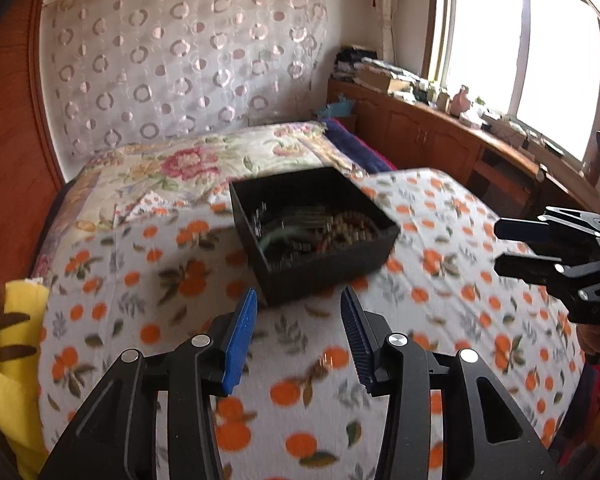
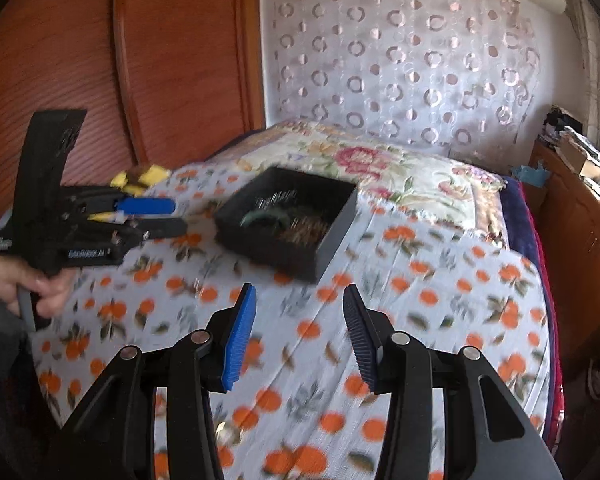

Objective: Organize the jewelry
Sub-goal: 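Open both tools over the box and lift them away, then grasp the gold ring with the right tool while the left tool grasps the gold flower earring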

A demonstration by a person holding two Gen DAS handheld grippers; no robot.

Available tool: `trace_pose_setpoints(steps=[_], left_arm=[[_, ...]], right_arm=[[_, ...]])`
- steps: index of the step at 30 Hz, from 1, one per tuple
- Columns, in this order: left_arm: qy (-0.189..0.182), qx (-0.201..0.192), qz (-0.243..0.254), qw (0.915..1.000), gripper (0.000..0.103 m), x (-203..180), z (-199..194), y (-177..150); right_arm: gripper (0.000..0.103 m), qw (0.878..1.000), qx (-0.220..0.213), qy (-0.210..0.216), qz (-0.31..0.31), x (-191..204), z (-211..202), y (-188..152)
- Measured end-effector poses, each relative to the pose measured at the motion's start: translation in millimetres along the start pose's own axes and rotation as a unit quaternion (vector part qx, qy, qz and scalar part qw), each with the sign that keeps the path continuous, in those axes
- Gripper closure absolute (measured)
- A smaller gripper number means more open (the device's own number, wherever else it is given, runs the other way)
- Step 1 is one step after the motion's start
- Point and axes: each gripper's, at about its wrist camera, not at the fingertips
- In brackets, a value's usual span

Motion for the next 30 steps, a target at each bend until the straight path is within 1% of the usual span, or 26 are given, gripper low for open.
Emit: trace_pose_setpoints(steps=[5,8,11,15,23,24,25,26,30], left_arm=[[0.0,0.021,0.003,0.9998,0.061,4.0,5.0,-19.0],[0.004,0.035,0.007,0.9993,0.061,4.9,12.0,-27.9],[0.003,0.05,0.01,0.9987,0.061,3.5,17.8,-33.8],[0.003,0.063,0.017,0.9979,0.061,0.9,22.6,-39.5],[0.007,0.071,0.02,0.9972,0.061,-2.2,27.7,-41.9],[0.008,0.072,0.02,0.9972,0.06,-2.5,28.5,-41.2],[0.009,0.073,0.019,0.9971,0.06,-2.5,29.3,-40.8],[0.009,0.073,0.018,0.9971,0.06,-2.4,30.3,-40.0],[0.008,0.078,0.015,0.9968,0.06,-3.0,33.4,-38.9]], right_arm=[[0.056,0.999,0.029,0.02,-0.013,27.4,4.4,-27.6],[0.063,0.998,0.043,0.036,-0.018,41.8,8.1,-40.3],[0.064,0.997,0.056,0.046,-0.024,55.3,10.6,-49.8],[0.064,0.996,0.073,0.044,-0.041,67.7,14.4,-57.6],[0.064,0.993,0.091,0.027,-0.07,79.4,19.3,-62.6],[0.066,0.993,0.091,0.028,-0.069,79.3,19.7,-63.5],[0.07,0.993,0.091,0.032,-0.068,78.9,19.0,-64.1],[0.079,0.993,0.091,0.037,-0.065,77.7,18.3,-64.5],[0.082,0.993,0.089,0.041,-0.06,73.5,17.0,-66.2]])
Point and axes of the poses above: each gripper's, at about its wrist camera, not at the fingertips, and z roughly the way its jaws point, x to its left, y to its top, and after that the axes turned 14 degrees about -z, right-handed
